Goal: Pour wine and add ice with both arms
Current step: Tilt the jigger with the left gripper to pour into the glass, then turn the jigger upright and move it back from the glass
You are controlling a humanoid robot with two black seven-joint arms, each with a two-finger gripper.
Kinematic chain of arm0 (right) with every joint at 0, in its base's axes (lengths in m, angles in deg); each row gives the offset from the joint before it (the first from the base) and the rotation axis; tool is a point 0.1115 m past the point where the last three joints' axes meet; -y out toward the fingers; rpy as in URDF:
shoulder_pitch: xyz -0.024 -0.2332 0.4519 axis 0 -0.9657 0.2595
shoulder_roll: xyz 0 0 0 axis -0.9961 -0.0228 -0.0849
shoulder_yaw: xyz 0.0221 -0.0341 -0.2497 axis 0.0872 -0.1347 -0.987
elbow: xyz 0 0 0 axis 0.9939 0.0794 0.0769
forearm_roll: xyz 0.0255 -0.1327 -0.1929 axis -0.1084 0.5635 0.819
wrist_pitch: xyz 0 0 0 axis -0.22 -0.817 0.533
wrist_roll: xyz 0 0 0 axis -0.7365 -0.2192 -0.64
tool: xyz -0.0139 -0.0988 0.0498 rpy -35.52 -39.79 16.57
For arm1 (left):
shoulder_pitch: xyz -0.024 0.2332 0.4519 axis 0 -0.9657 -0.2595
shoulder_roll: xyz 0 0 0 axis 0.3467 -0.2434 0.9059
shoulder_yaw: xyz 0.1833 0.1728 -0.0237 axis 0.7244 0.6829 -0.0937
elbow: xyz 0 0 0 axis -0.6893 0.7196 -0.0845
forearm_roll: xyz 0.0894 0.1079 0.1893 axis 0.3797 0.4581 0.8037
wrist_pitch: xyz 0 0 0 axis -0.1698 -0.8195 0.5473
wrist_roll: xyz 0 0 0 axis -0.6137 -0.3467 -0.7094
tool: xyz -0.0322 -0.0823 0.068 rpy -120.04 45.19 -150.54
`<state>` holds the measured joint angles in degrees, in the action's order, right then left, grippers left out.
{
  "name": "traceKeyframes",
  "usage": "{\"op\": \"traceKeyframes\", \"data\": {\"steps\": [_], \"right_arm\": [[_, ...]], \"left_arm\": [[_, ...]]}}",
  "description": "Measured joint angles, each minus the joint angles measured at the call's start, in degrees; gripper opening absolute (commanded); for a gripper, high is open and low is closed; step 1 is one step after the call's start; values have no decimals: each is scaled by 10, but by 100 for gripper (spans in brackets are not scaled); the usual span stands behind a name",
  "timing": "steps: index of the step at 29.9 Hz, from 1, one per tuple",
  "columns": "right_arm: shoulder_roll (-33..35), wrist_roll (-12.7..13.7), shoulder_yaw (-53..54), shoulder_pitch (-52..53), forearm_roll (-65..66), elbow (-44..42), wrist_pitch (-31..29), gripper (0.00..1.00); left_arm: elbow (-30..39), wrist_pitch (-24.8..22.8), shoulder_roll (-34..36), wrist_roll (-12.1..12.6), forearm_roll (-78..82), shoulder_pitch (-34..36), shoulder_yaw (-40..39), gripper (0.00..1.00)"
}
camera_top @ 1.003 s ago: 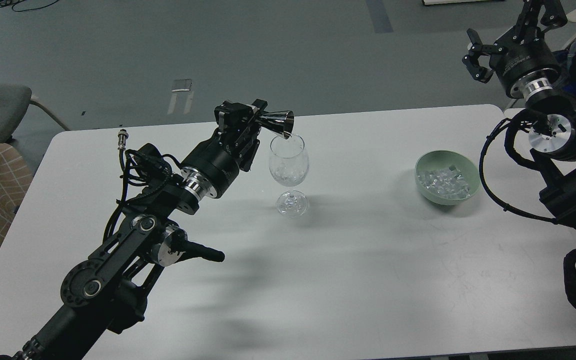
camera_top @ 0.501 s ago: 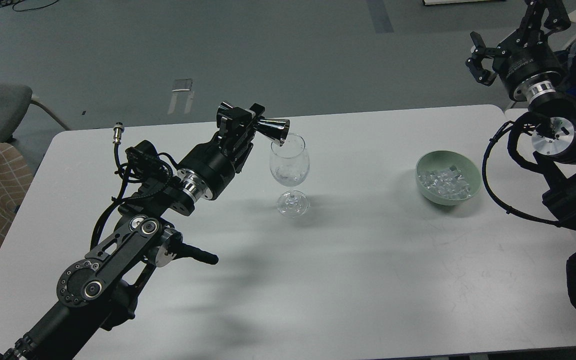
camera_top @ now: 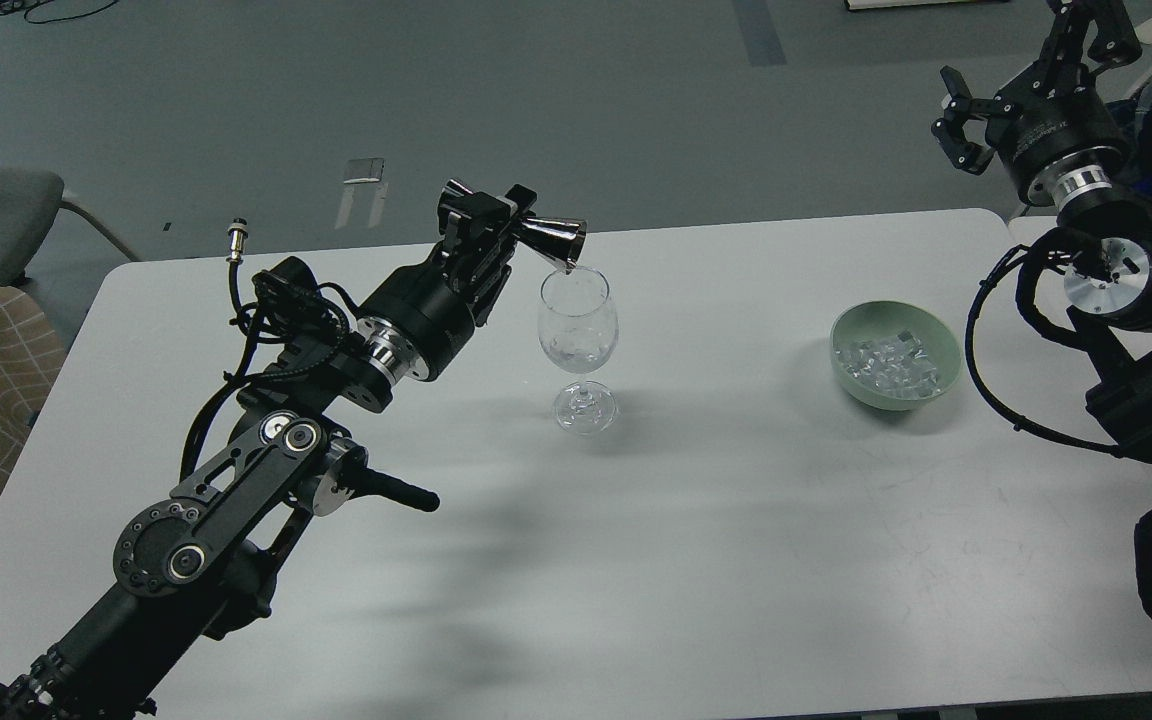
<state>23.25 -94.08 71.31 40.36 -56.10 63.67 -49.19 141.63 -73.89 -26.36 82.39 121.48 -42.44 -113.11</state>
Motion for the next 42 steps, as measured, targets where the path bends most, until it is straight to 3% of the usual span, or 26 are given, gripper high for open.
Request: {"op": "traceKeyframes", "data": {"steps": [8,25,39,42], "right_arm": [[2,0,1,-1,0,0,-2,100],[7,0,0,-1,0,1,-3,100],[8,1,-3,-1,3,-2,0,100],[6,1,-3,-3,3,-2,1,100]], "left_arm": [[-4,0,44,-1,14,28,15,0],[0,4,36,-5,0,10,14,0],[1,9,34,-8,-346,-54,-188,0],[-10,8,29,-27,-376,-75,-215,0]]}}
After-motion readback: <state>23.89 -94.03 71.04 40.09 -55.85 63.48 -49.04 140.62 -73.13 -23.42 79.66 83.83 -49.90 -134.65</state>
